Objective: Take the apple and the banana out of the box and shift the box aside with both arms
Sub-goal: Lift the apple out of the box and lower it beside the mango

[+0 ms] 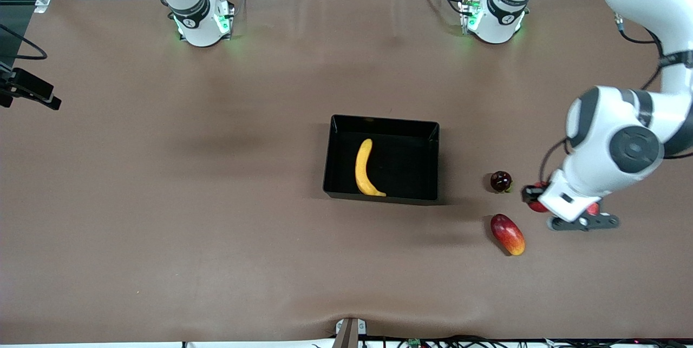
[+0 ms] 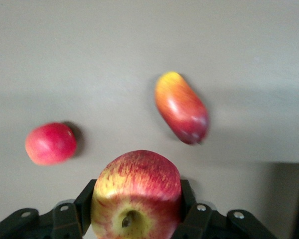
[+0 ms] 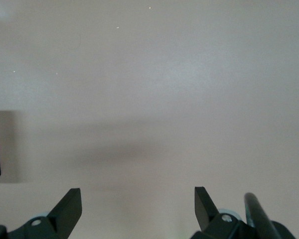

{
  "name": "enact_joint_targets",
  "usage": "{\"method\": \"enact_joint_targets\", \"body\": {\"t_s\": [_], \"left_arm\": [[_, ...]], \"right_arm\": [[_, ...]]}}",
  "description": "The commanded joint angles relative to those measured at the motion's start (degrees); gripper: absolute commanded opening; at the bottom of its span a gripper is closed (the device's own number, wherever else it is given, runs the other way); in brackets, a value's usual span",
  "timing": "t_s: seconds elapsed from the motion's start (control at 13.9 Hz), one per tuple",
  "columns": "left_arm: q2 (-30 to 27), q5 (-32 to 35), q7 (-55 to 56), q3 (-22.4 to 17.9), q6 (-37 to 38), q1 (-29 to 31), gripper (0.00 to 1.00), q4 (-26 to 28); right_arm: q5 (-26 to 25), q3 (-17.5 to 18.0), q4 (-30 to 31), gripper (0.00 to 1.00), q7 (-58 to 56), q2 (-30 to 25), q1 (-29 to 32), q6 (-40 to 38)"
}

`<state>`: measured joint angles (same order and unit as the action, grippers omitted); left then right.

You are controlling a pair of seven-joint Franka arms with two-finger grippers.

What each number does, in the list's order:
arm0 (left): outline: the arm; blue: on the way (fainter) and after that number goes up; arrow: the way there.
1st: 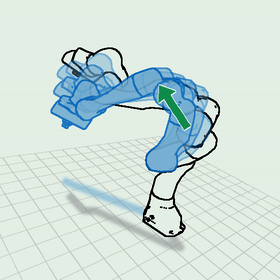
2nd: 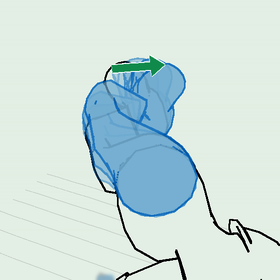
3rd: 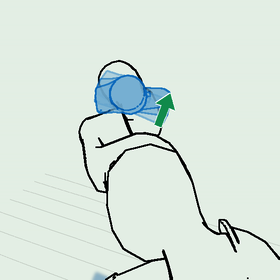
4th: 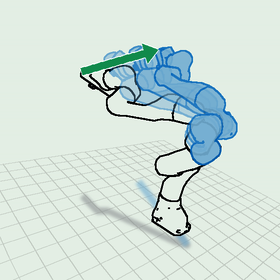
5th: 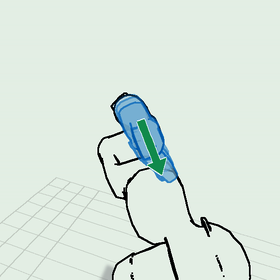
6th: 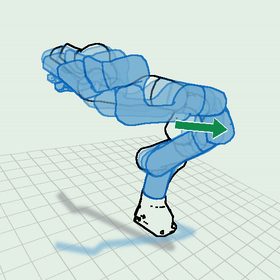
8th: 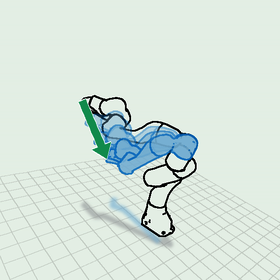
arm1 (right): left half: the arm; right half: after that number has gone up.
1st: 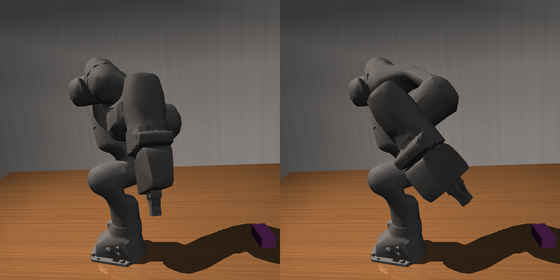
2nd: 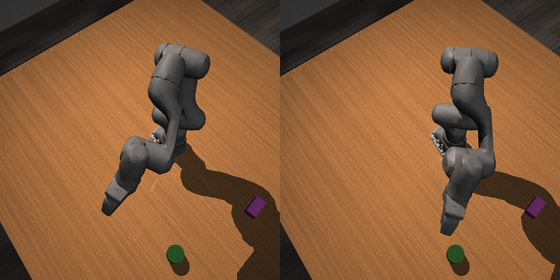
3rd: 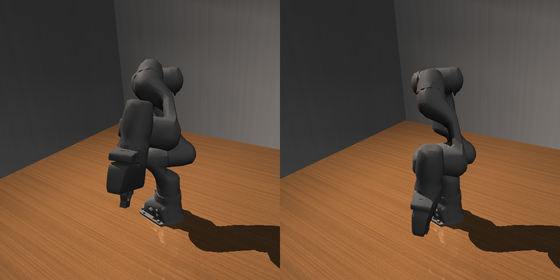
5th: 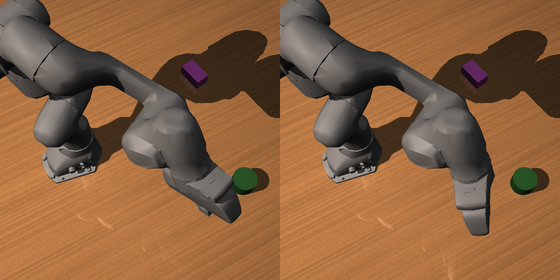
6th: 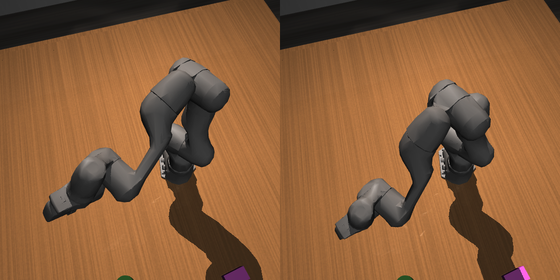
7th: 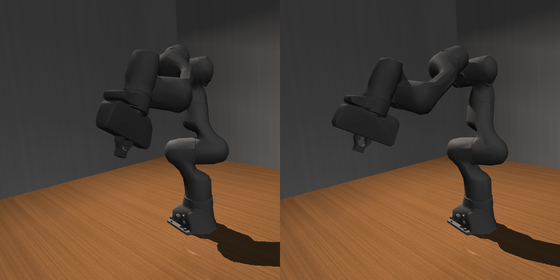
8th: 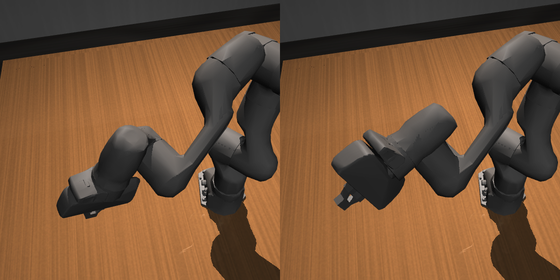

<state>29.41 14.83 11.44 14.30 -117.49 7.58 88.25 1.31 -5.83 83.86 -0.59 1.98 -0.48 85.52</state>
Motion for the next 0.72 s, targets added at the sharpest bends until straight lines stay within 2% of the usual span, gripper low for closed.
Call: {"method": "enact_joint_targets", "body": {"t_s": [0.0,0.14,0.36,0.57,0.65], "left_arm": [[5.64,1.34,-4.57,0.64,-7.55,4.18,0.0,-0.71],[9.86,1.87,-6.68,-0.06,-12.14,4.55,0.0,-3.41],[16.01,1.96,-7.57,-1.56,-13.38,4.37,0.0,-8.96],[19.71,2.05,-7.39,-1.73,-18.55,4.37,0.0,-9.76],[19.9,2.05,-7.48,-2.95,-19.09,4.02,0.0,-9.76]], "right_arm": [[1.06,0.38,-0.62,1.0,0.42,0.22,0.66,-0.62],[1.06,0.38,-0.62,1.0,0.42,0.22,0.66,-0.62],[1.15,0.38,-0.62,1.0,0.42,0.22,0.75,-0.62],[1.06,0.38,-0.62,1.0,0.42,0.22,0.66,-0.62],[1.15,0.38,-0.62,1.0,0.42,0.22,0.75,-0.62]]}}
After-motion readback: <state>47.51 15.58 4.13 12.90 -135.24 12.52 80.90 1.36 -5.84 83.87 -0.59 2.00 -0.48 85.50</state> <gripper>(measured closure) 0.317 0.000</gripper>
